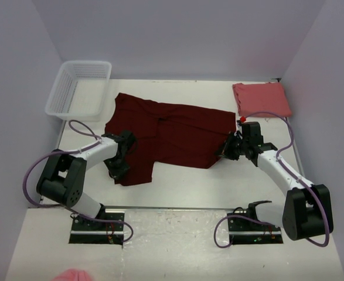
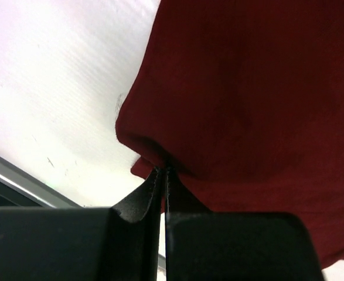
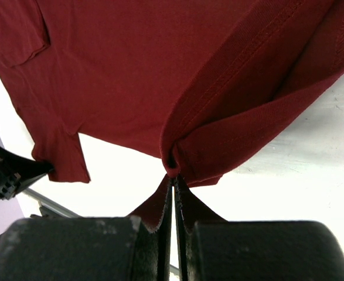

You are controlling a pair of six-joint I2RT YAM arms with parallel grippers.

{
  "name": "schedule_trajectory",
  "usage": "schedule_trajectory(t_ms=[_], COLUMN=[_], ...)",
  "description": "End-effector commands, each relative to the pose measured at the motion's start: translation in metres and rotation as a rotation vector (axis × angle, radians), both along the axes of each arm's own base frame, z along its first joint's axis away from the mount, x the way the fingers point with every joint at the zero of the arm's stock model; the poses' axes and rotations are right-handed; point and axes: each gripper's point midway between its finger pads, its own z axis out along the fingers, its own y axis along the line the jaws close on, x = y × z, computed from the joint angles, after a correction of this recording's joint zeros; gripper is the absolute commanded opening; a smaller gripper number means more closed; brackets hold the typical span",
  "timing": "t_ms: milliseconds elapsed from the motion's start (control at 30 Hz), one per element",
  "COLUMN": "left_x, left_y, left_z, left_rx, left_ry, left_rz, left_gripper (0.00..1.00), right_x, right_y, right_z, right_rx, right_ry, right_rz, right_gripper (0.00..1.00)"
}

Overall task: Fold and stack the t-shirts
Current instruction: Grap the side of the flattened tshirt closest away from the robot with both arms

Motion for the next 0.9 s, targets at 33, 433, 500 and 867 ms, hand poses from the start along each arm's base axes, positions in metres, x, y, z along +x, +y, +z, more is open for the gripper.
schedule_trajectory(t_ms=[33,433,500,867], left_x=[0.064,0.05,0.048,0.039], left_y=[-0.004,-0.016,-0.017,-0.02], left_z=[-0.008,0.031,0.039,0.094], left_rx=[0.007,-0.106,-0.119,-0.209], left_ry=[-0.215,-0.321,-0.34,-0.475], left_rz=[0.026,0.023,0.018,0.016], left_gripper=[0.0,0.0,0.0,0.0], right_x=[0.003,0.007,0.008,0.005], right_y=[-0.002,-0.009,-0.014,-0.026], right_z=[0.006,0.007,0.006,0.01], right_rx=[-0.013,-0.091,-0.127,-0.219], right_ry=[-0.041,-0.072,-0.078,-0.073], right_rz=[0.007,0.004,-0.005,-0.04], right_gripper=[0.0,0.0,0.0,0.0])
